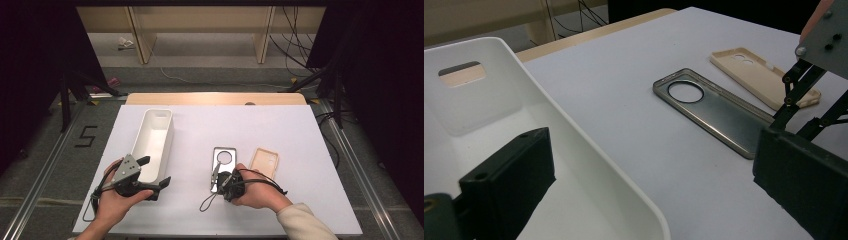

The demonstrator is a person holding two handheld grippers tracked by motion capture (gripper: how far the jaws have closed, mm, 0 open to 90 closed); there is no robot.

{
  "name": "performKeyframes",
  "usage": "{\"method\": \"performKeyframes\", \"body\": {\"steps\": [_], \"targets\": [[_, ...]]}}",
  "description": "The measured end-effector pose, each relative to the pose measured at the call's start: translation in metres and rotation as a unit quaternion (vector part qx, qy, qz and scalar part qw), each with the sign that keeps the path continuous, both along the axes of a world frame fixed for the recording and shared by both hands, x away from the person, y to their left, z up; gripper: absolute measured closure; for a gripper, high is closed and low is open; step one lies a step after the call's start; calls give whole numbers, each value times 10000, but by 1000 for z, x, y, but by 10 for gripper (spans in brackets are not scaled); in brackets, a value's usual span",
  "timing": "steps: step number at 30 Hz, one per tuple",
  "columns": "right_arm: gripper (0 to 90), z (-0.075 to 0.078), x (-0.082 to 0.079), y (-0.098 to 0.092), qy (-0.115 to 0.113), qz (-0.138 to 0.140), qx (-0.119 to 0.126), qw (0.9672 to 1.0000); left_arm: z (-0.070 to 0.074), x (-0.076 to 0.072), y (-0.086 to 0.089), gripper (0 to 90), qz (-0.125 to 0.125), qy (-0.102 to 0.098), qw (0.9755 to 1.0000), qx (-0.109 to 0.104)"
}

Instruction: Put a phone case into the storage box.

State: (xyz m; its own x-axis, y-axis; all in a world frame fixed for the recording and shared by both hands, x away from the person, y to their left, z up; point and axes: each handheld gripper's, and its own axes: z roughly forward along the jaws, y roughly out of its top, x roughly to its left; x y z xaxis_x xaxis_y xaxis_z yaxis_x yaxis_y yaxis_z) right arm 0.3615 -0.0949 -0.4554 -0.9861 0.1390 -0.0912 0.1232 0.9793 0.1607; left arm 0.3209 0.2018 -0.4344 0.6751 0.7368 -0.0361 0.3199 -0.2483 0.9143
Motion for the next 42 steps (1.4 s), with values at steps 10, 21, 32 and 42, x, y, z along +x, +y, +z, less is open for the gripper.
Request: {"method": "performKeyframes", "body": {"steps": [10,21,32,42], "targets": [[840,0,-1,1,-105,0,-81,9999,0,0,0,27,-1,-1,10000,-2],[881,1,-2,1,-93,2,-80,9999,0,0,0,28,-1,0,10000,-4],[885,2,-2,1,-54,-15,-22,10000,0,0,0,28,3,-2,10000,-17],[886,3,-2,0,-87,-27,29,10000,0,0,0,28,7,-15,10000,-18]]}}
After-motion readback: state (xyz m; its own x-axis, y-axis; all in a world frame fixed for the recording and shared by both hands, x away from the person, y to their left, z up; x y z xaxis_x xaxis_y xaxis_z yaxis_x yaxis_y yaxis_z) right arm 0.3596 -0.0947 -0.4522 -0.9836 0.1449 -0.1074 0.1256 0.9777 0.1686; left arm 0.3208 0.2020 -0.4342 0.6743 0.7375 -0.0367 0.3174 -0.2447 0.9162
